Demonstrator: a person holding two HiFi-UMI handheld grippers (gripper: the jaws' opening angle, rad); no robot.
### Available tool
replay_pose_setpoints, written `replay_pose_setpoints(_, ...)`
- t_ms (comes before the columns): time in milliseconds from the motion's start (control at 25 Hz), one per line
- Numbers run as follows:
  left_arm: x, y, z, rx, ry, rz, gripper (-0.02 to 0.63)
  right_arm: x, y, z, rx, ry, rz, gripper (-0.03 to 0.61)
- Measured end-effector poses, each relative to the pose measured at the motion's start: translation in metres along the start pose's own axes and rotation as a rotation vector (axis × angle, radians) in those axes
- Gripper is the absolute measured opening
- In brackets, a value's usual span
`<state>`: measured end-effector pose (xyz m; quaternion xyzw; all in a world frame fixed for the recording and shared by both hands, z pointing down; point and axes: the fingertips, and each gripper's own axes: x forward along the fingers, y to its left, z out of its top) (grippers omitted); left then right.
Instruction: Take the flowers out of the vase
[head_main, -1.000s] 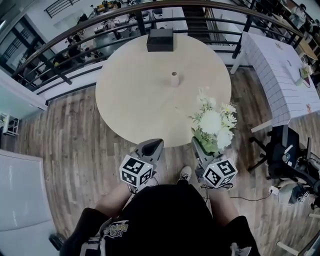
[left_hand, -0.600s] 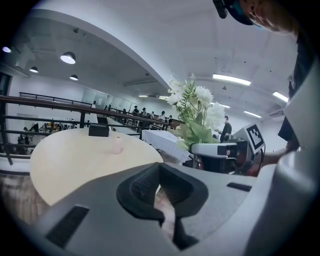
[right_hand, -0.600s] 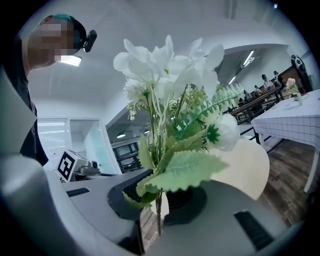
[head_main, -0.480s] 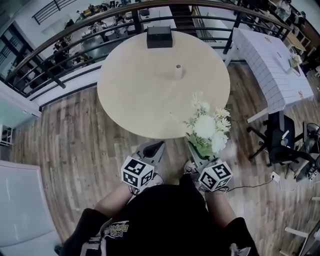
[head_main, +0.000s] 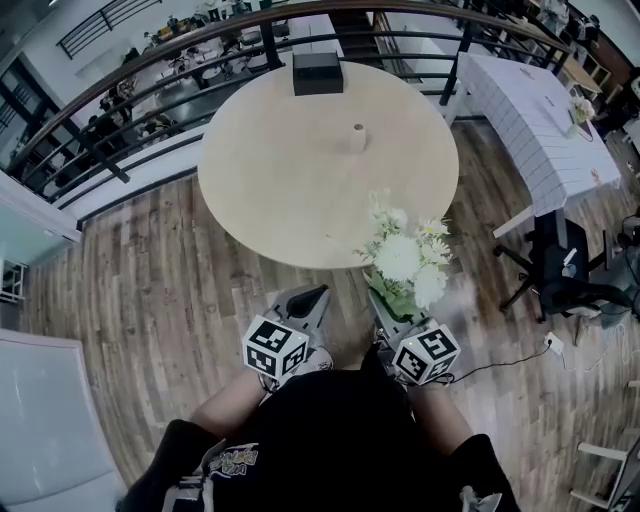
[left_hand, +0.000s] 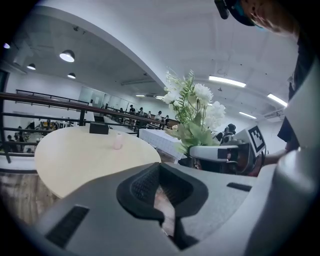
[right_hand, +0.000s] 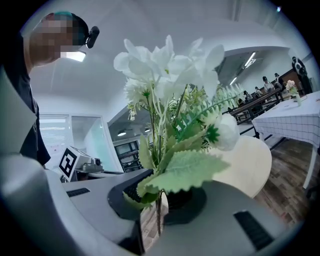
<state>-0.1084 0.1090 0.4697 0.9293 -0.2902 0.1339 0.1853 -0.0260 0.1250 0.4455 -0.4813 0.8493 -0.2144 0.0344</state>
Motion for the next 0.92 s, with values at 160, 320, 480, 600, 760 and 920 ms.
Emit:
replay_pose_setpoints(160,-0.009,-0.004,-0.006,0.004,-0.012,-0.004,0.007,-0.003,0.009,-0.006,-0.007,-0.004,0.003,0.063)
replay_pose_setpoints(320,-0.024,-0.004,-0.017,0.007,-0.027,-0.001,0.008,-0.005,0.022,-0.017,-0.022,-0.007,0.005,0.063)
replay_pose_setpoints(480,-0.013,-0.004,-0.006,0.006,-0.024,0.003,0.007,-0.002,0.01,-0.007,-0.019,-0.004,0.007,0.063)
replay_pose_setpoints(600,-0.024,-0.001,-0.01,0.008,-0.034,0.004,0.008,-0.001,0.019,-0.01,-0.03,-0.005,0.008,0.063)
replay_pose_setpoints(760,-0.024,-0.003,0.005,0.007,-0.029,0.008,0.008,0.001,0.017,0.005,-0.025,-0.005,0.007,0.063)
replay_pose_setpoints(920,-0.016,-0.007,0.017,0.005,-0.021,0.009,0.008,0.0,0.009,0.017,-0.019,0.0,0.01,0.063)
